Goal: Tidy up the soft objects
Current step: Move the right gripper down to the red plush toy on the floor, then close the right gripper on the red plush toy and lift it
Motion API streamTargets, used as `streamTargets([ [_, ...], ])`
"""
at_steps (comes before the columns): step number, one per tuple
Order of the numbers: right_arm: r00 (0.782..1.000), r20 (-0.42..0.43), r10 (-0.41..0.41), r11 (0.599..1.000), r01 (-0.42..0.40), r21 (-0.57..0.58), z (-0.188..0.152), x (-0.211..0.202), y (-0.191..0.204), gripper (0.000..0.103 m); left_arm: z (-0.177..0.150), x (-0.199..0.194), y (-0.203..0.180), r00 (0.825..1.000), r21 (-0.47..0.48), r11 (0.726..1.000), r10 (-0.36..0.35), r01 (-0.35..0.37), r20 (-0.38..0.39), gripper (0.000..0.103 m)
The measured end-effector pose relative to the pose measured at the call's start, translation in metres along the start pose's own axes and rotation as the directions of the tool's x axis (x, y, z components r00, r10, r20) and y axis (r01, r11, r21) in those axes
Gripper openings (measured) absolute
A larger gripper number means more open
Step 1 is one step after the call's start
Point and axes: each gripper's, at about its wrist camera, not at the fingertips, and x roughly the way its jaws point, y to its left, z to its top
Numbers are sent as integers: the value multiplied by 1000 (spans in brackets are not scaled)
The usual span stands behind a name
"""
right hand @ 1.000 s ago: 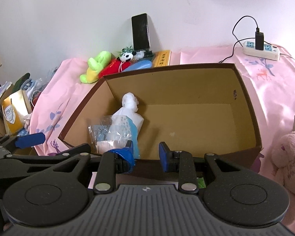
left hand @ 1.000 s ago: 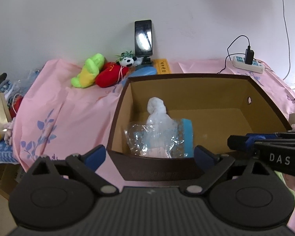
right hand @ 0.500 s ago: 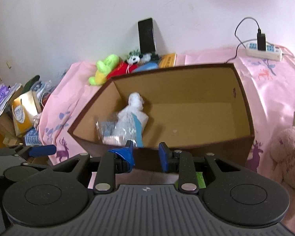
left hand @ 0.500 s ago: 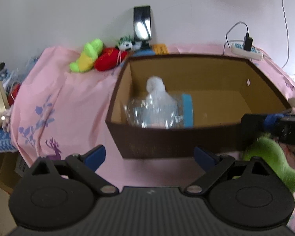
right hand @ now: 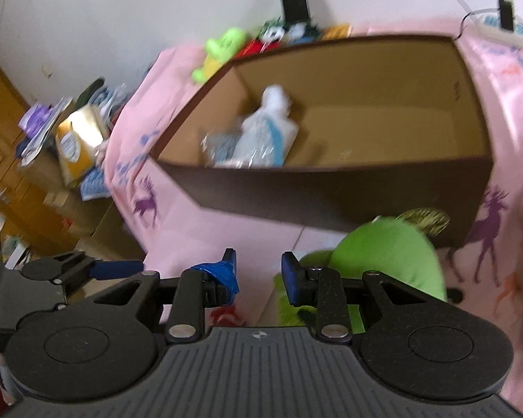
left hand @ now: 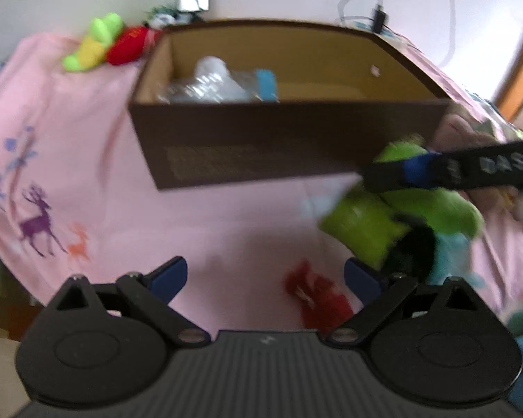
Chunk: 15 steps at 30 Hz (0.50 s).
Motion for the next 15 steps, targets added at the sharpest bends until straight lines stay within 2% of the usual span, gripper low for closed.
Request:
streamTargets([
  [6, 991, -114, 65, 997, -69, -28, -6, 17, 10, 11, -15, 9, -10, 992, -7, 995, -97, 97, -86, 94],
  [8, 983, -161, 83, 996, -88, -27, -8, 25, 12, 11, -19, 15, -11, 987, -27, 993, -114, 112, -109, 84],
  [10, 973, -204, 105, 994, -110, -14, -9, 32, 12, 11, -19, 20, -9, 982, -44, 991, -132, 127, -133, 63],
  [12, 964, -240, 119, 993, -122, 3, -10, 37, 11, 11, -21, 24, -6, 978, -64, 989, -141, 132, -152, 57],
  [15, 949, -285, 133, 991, -130, 29, -12, 44, 9, 11, -23, 26, 1, 976, -101, 986, -150, 135, -158, 57],
])
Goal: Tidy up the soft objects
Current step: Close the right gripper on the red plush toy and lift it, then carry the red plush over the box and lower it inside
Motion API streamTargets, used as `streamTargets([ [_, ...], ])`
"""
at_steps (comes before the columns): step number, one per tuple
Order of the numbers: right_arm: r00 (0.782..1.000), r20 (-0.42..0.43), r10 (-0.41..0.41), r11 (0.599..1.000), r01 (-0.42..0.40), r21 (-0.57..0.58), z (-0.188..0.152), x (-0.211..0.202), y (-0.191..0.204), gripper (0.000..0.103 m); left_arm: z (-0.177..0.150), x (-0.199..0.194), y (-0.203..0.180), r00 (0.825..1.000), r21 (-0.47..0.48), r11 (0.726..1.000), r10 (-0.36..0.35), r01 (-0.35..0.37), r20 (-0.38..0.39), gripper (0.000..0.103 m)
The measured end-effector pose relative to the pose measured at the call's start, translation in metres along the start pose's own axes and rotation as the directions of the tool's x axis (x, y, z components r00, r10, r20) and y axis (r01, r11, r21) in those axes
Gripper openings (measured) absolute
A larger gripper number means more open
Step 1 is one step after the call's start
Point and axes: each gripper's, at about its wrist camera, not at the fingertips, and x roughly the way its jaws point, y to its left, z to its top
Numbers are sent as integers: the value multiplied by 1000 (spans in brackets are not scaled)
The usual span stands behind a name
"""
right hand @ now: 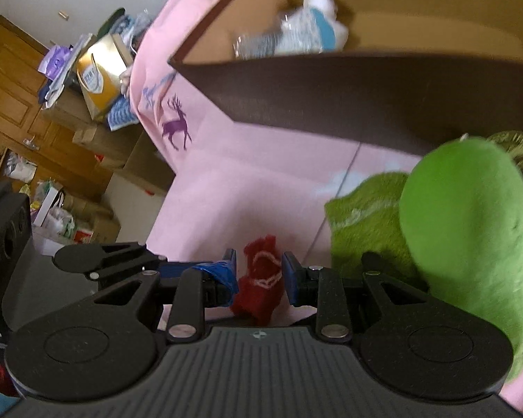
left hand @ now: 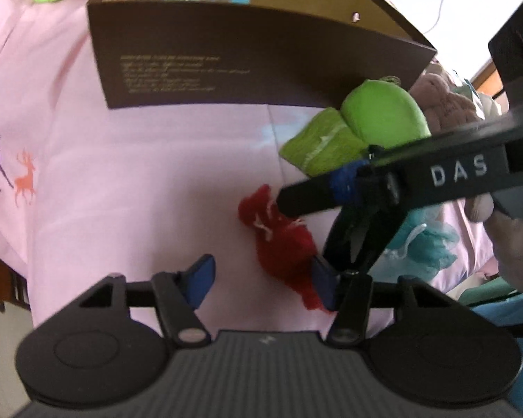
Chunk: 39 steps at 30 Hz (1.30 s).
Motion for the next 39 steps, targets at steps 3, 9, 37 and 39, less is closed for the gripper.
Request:
streamTargets([
  [3, 999, -40, 4, 1000, -4, 9, 1, 6, 0, 11, 0, 0, 3, 1000, -11, 1000, -17, 17, 1, 56],
  [9, 994, -109, -13, 1000, 12, -10, 3, 18, 6, 11, 1, 5, 5, 999, -15, 999, -50, 50, 4, 50],
  [37, 976, 199, 90, 994, -77, -73, 43, -52, 19, 4, 57, -75, -20, 951, 218, 976, -76, 10, 299, 26],
  [39, 964, 247, 95, 994, -80, -71, 51, -61, 18, 4, 71, -80, -24, 939, 241, 970, -83, 1, 333, 26],
])
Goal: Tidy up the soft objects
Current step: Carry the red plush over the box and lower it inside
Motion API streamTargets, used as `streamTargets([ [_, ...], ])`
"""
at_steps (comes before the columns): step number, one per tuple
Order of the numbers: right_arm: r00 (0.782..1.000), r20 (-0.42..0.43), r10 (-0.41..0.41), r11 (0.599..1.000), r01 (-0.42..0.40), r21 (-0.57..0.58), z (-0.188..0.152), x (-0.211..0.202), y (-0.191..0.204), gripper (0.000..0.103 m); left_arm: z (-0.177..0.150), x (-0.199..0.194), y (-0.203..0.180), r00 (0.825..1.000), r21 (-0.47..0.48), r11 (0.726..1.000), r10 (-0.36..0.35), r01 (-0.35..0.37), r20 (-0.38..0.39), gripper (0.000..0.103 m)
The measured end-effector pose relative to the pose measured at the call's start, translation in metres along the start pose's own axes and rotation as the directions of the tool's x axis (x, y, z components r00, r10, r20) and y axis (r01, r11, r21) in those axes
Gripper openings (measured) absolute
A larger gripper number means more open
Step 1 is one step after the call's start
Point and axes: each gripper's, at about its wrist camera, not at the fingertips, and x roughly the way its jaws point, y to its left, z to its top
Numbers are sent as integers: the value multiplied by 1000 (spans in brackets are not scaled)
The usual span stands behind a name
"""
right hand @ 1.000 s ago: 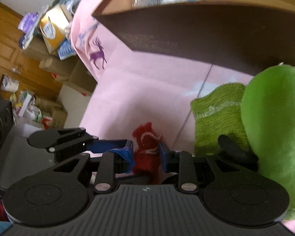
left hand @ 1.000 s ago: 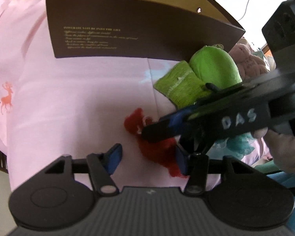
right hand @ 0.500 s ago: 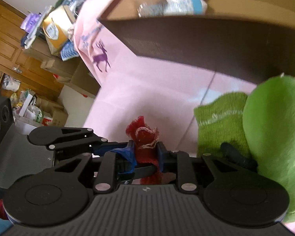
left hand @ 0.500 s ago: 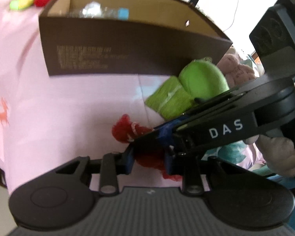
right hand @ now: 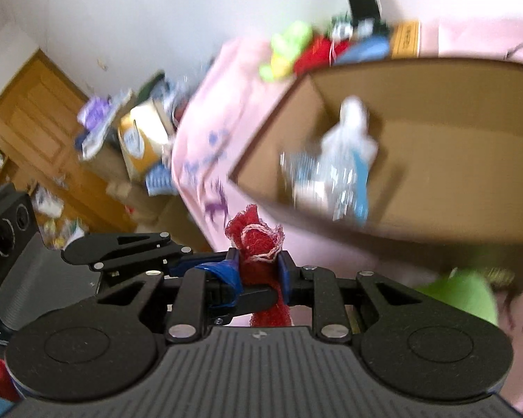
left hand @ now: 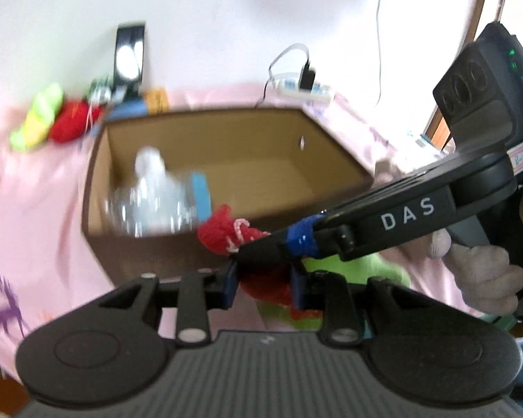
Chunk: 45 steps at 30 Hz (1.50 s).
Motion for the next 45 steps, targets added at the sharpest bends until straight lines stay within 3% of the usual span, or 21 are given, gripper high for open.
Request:
streamTargets([
  [6, 992, 123, -27, 999, 22, 42, 32, -12, -14, 4, 46, 15, -3, 997, 72, 997, 9, -14, 74, 27],
  [12, 978, 170, -122, 987, 103, 121, 65, -6, -33, 4, 83, 49, 6, 998, 101, 995, 3, -10, 64, 27],
  [19, 969, 141, -204, 955, 165, 246, 94, 16, -66, 5, 110, 96, 24, 1000, 94, 996, 7, -7, 0, 27],
  [26, 963, 90, -253, 924, 213, 316, 105, 44, -90, 5, 116, 138, 51, 997, 93, 995, 37, -31, -72, 27],
  [34, 966, 56, -252, 903, 214, 371, 113, 82, -114, 5, 115, 173, 76, 985, 49, 994, 102, -96, -137, 27],
  [39, 965, 78, -251, 902, 204, 381, 113, 96, -119, 11, 116, 184, 87, 973, 3, 986, 165, -166, -161, 37],
  [45, 966, 107, -236, 907, 180, 380, 115, 90, -122, 13, 117, 181, 94, 965, -18, 975, 216, -221, -146, 61],
])
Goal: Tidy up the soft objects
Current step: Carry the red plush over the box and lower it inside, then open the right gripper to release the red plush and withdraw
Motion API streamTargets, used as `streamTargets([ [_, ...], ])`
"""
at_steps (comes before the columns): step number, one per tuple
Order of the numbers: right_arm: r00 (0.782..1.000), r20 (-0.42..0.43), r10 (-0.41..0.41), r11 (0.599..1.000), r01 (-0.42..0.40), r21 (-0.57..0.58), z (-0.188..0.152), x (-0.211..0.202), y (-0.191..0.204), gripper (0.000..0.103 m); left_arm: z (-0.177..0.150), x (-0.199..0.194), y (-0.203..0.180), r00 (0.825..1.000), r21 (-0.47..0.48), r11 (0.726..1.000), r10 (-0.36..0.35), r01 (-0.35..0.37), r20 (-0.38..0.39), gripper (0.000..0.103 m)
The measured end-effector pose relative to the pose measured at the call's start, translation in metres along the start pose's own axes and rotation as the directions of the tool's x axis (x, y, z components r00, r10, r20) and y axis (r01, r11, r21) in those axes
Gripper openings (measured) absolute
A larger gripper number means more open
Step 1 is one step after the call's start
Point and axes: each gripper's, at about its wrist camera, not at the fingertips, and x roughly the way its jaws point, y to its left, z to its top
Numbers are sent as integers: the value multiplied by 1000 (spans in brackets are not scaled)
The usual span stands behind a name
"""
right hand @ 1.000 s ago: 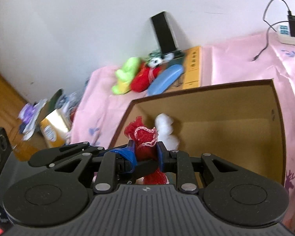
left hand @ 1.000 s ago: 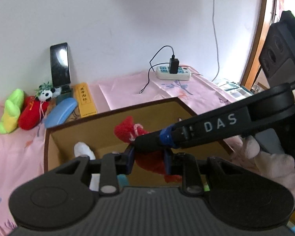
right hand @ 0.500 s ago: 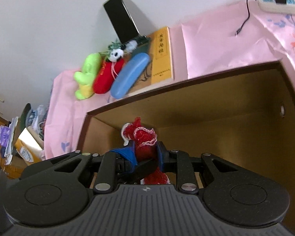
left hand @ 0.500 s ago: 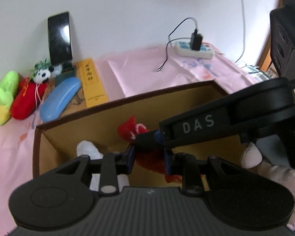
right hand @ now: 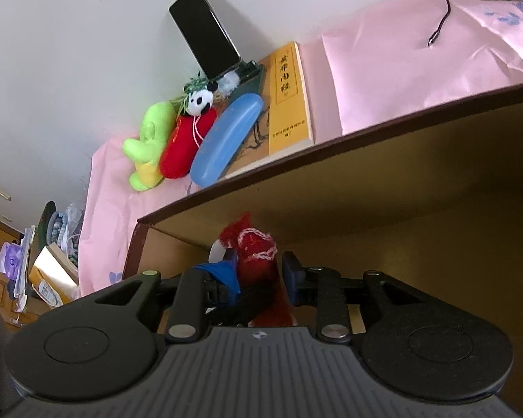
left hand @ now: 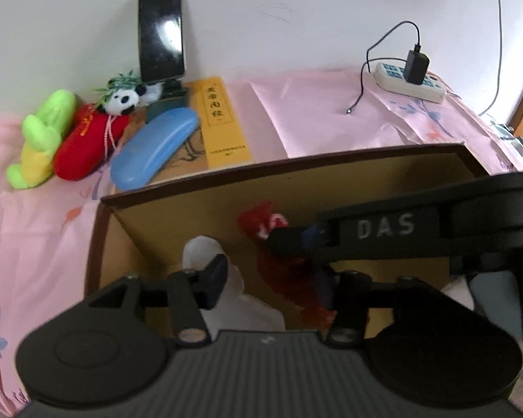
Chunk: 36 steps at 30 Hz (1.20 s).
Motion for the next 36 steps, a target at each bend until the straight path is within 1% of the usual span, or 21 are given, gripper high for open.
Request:
streamTargets([
  [4, 1000, 23, 8, 1000, -8, 9, 2, -8, -2, 13, 0, -4, 3, 999, -18, 999, 44, -44, 10, 62],
  [9, 999, 51, 9, 1000, -11, 21, 3, -20, -2, 13, -3, -12, 12, 998, -69, 995, 67, -66, 18, 62],
  [13, 998, 64, 24, 999, -26, 24, 1, -32, 1, 13, -6, -23, 14, 997, -101, 993, 72, -68, 39, 62],
  [17, 997, 81, 17, 1000, -18, 17, -2, -45, 3, 13, -11, -39, 10, 995, -113, 991, 77, -69, 69, 62],
  [21, 996, 85, -8, 1000, 8, 1, -8, -57, 6, 13, -15, -55, 1, 990, -110, 990, 94, -83, 103, 63],
  [25, 996, 86, -31, 999, 33, -23, -18, -66, 10, 13, -21, -72, -7, 984, -113, 988, 117, -102, 134, 68],
  [29, 992, 95, -79, 993, 86, -81, -32, -75, 18, 13, -27, -87, -16, 977, -112, 985, 150, -133, 154, 69],
  [32, 986, 122, -111, 984, 127, -127, -42, -84, 23, 13, -32, -98, -22, 973, -112, 983, 164, -148, 161, 71],
  [35, 980, 142, -137, 976, 159, -152, -51, -92, 26, 13, -38, -108, -27, 968, -114, 980, 182, -163, 171, 76],
  [36, 978, 149, -145, 973, 168, -159, -53, -95, 27, 13, -40, -111, -29, 967, -117, 979, 187, -168, 174, 79],
])
